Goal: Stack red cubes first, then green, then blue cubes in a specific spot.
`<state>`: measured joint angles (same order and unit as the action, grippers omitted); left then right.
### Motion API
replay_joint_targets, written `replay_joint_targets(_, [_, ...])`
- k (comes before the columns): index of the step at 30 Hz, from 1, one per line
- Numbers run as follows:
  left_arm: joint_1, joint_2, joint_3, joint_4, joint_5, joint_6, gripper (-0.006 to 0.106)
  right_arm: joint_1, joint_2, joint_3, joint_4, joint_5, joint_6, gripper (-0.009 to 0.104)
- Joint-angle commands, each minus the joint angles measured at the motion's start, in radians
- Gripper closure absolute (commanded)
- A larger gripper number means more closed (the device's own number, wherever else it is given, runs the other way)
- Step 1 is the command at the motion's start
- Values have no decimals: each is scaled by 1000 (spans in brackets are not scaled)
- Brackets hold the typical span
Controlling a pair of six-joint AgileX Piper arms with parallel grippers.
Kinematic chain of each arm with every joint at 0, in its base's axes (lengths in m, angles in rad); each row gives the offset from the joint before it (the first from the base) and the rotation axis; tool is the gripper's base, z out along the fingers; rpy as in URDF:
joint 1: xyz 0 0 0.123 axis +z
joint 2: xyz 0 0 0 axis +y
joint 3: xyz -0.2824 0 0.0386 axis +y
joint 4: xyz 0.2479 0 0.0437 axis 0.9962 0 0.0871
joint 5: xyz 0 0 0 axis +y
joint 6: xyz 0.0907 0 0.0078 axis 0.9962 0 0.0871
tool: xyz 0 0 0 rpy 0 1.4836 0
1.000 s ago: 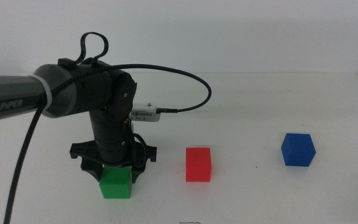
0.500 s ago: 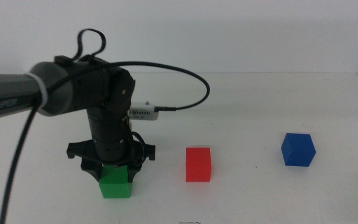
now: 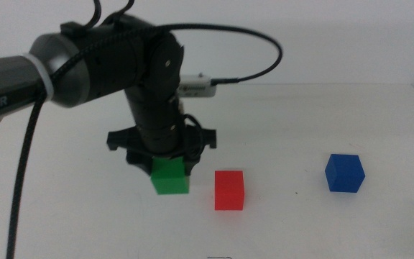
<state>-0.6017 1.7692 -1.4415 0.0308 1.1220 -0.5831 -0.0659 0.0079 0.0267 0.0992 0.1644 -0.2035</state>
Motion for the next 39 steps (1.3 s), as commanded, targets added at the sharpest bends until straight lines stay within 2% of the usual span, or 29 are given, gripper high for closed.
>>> replay_joint_targets(1, [-25, -36, -67, 10, 19, -23, 94, -7, 14, -10, -9, -78, -11, 20])
replay_joint_targets(10, [-118, 115, -283, 19, 182, -43, 89, -7, 14, -10, -9, -78, -11, 20])
replay_joint_targets(15, [-149, 162, -378, 22, 192, -45, 88, -7, 14, -10, -9, -78, -11, 20])
replay_joint_targets(39, [-158, 242, -394, 12, 191, -108, 88, -7, 14, -10, -9, -78, -11, 20])
